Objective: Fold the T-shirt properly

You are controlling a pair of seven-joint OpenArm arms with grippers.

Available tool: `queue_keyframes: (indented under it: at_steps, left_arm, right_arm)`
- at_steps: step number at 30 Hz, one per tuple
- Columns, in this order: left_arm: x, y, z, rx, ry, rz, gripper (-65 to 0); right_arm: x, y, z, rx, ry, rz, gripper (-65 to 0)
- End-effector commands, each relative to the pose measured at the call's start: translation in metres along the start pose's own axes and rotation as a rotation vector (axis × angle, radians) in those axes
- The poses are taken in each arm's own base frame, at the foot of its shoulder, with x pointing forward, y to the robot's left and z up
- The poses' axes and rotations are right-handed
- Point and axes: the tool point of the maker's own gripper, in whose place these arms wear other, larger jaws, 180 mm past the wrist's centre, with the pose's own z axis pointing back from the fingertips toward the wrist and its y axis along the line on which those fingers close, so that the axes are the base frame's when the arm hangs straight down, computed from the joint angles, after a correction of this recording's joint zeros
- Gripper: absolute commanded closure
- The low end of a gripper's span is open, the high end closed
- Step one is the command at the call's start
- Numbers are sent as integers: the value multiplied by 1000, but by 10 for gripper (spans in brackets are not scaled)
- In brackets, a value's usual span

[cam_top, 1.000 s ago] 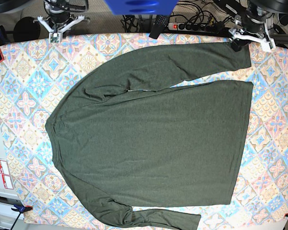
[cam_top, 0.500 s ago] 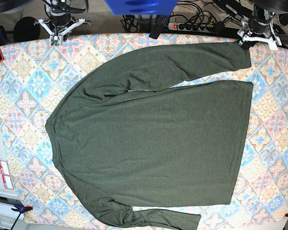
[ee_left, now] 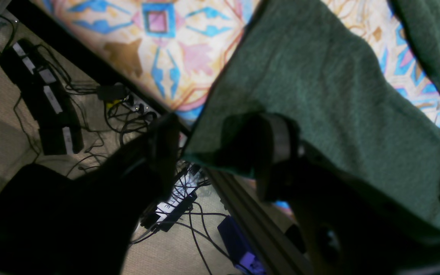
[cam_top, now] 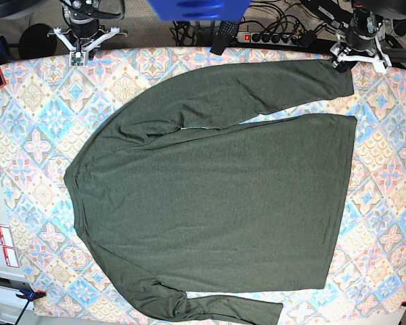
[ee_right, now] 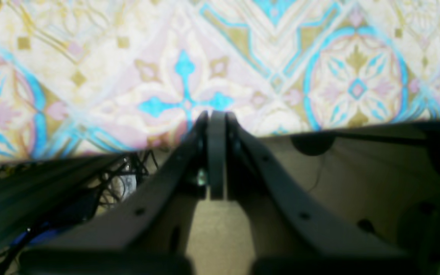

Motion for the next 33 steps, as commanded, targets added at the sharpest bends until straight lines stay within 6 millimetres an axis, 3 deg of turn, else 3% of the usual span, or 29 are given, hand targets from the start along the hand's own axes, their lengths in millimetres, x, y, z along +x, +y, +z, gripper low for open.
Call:
queue_keyframes:
  at_steps: [1,3,5,11,15,22,24,28,33]
  left_arm:
    - [-9,-7,-1,-25,44,-22,-168]
    - [-8,-14,0,-57,40,-36,-126]
    - [-7,-23,3,-92,35,-58,-127]
    - [-13,-24,17,-105,45,-82,-116]
    - [-18,-20,21,-96,56,-84,0]
    - [-15,-19,21,-95,47,-80,0]
    - [-8,-25,23,-108,29,-87,0]
    - [18,-39,33,-139,-45,-107,0]
    - [38,-55,42,-173,-104,-126,0]
  right_arm:
    - [6,-4,3,-9,-27,6,0]
    - [6,-4,3,-9,-27,6,0]
    - [6,-4,3,-9,-27,6,0]
    - [7,-4,2,-9,-29,6,0]
    - [7,-4,2,-9,-29,6,0]
    - [6,-4,2,-9,-27,6,0]
    - [6,-3,2,-6,-27,6,0]
    - [7,19,2,53,-30,21,0]
    - [22,33,-8,82,-32,18,-32]
